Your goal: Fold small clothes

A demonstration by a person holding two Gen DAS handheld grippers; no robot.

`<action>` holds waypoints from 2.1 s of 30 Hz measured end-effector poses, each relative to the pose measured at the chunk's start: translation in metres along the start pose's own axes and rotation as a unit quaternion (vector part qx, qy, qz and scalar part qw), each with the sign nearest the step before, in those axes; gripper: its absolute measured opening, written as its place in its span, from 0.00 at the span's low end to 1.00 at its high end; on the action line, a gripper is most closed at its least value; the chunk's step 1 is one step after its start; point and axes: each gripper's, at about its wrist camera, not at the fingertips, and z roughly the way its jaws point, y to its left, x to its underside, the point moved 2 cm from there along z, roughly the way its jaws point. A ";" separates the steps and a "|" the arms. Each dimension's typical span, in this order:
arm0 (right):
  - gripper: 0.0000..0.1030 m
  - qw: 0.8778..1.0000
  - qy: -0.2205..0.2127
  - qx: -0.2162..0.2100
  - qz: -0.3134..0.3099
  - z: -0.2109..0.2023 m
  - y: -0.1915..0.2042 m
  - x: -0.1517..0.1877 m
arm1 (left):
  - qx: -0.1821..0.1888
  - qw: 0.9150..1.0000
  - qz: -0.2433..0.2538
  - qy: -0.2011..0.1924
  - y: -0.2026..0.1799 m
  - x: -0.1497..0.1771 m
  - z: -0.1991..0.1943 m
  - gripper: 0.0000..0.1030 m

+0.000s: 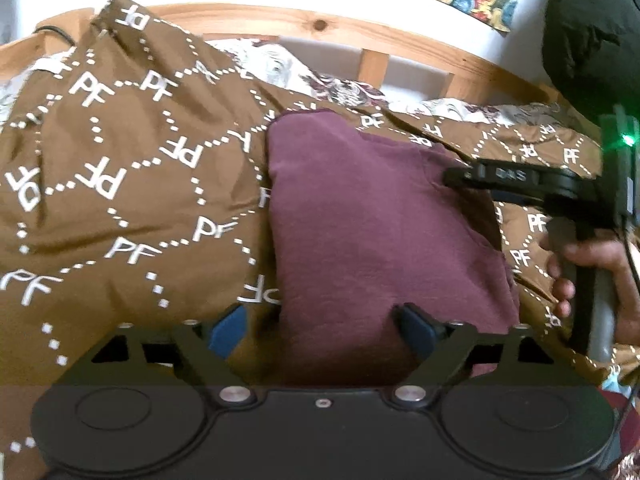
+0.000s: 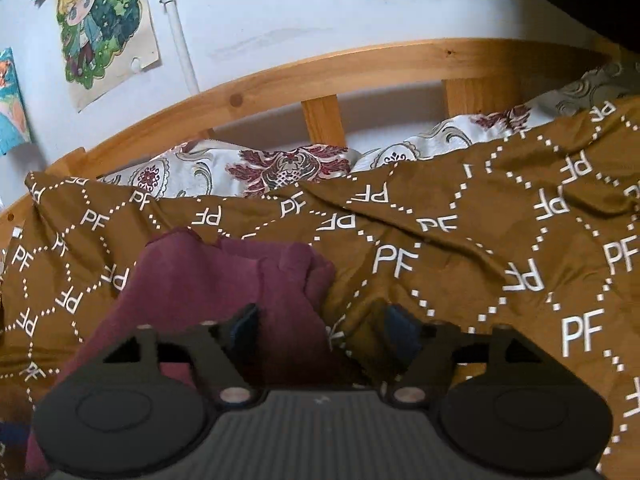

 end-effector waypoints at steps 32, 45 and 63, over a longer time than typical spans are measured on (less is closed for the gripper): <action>1.00 0.987 -0.159 0.031 -0.024 -0.292 0.044 0.080 | -0.105 0.984 0.042 -0.135 -0.065 0.055 -0.171 0.99; 1.00 0.987 -0.149 0.051 -0.031 -0.284 0.031 0.146 | -0.115 0.984 0.052 -0.124 -0.054 0.095 -0.152 0.99; 1.00 0.988 -0.143 0.043 -0.041 -0.276 0.036 0.152 | -0.105 0.988 0.036 -0.109 -0.046 0.098 -0.143 0.99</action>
